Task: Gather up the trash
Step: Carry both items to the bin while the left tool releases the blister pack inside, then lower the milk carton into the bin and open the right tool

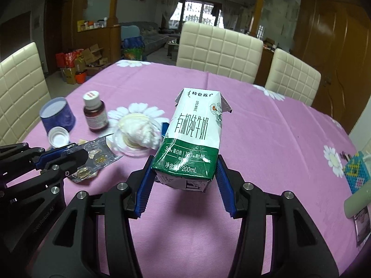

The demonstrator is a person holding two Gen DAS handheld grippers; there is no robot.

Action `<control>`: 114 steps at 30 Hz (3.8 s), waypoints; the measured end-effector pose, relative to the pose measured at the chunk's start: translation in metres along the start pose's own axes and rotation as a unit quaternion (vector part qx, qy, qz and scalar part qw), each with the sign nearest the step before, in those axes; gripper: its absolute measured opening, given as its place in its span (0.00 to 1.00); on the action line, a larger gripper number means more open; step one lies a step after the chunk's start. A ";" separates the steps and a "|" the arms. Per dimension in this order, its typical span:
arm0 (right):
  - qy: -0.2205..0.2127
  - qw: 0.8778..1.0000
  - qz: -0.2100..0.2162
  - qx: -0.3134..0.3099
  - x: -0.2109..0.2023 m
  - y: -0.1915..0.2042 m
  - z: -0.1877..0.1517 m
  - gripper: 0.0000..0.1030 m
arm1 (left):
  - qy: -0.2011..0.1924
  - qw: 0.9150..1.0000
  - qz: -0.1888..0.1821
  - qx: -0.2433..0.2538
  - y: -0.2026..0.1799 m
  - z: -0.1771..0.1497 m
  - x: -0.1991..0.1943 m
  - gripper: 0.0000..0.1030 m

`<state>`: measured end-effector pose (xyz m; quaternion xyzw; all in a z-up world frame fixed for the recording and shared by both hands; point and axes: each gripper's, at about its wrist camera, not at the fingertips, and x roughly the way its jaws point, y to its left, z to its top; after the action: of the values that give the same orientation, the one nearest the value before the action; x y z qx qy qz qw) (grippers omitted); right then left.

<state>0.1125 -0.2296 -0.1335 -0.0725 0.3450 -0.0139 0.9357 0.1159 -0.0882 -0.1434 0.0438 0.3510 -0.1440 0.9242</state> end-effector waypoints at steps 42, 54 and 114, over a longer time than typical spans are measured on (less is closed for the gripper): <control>-0.039 0.971 0.146 -0.186 -0.023 0.255 0.042 0.51 | -0.059 0.973 0.186 -0.123 0.216 -0.049 -0.082 0.10; -0.036 0.962 0.170 -0.210 -0.008 0.300 0.047 0.51 | -0.046 0.963 0.220 -0.150 0.259 -0.061 -0.081 0.10; -0.059 0.932 0.229 -0.273 -0.020 0.379 0.045 0.59 | -0.032 0.910 0.349 -0.223 0.338 -0.117 -0.130 0.82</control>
<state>0.1176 0.1521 -0.1414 -0.2449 0.2872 0.2999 0.8761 0.0492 0.2865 -0.1521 -0.0483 0.3070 0.2683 0.9118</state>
